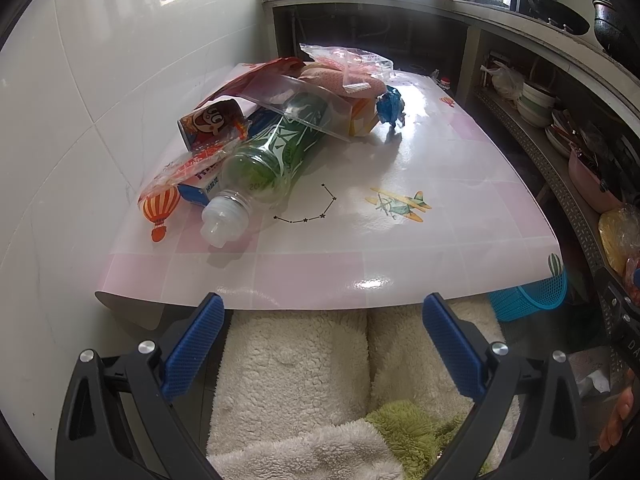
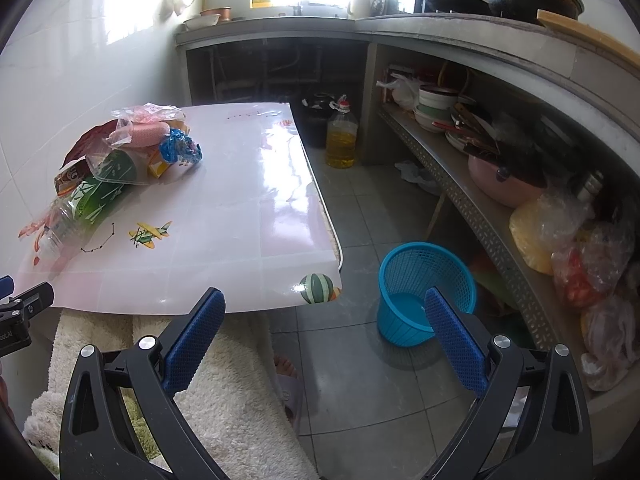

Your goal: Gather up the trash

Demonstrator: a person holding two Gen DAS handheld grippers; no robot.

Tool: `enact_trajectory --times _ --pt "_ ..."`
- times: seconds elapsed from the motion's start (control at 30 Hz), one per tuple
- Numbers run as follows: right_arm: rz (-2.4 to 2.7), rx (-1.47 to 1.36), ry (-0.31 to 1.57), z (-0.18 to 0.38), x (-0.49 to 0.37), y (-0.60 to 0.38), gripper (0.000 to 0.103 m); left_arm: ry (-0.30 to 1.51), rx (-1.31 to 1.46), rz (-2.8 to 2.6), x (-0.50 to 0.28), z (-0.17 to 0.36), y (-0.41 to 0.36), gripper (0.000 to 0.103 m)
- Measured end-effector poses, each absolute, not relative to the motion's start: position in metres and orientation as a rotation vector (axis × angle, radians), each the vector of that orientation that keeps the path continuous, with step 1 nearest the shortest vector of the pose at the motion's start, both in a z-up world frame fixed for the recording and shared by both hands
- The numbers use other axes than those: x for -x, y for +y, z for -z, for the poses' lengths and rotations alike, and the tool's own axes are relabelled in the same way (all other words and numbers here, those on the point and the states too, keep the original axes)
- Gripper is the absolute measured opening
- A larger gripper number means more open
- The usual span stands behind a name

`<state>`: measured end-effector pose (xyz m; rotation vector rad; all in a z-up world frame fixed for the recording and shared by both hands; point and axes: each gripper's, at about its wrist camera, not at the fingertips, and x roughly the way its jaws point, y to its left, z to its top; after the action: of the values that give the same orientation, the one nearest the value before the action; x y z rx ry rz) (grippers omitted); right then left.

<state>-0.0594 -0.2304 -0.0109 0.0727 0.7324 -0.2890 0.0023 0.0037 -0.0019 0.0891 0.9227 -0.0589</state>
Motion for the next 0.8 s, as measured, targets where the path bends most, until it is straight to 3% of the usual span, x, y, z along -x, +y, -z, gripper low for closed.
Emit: enact_trajectory --times 0.8 --pt "0.290 -0.074 0.732 0.0112 0.0591 -0.2302 0.096 0.924 -0.089 0.059 -0.0013 0.0022 0.0037 0.097"
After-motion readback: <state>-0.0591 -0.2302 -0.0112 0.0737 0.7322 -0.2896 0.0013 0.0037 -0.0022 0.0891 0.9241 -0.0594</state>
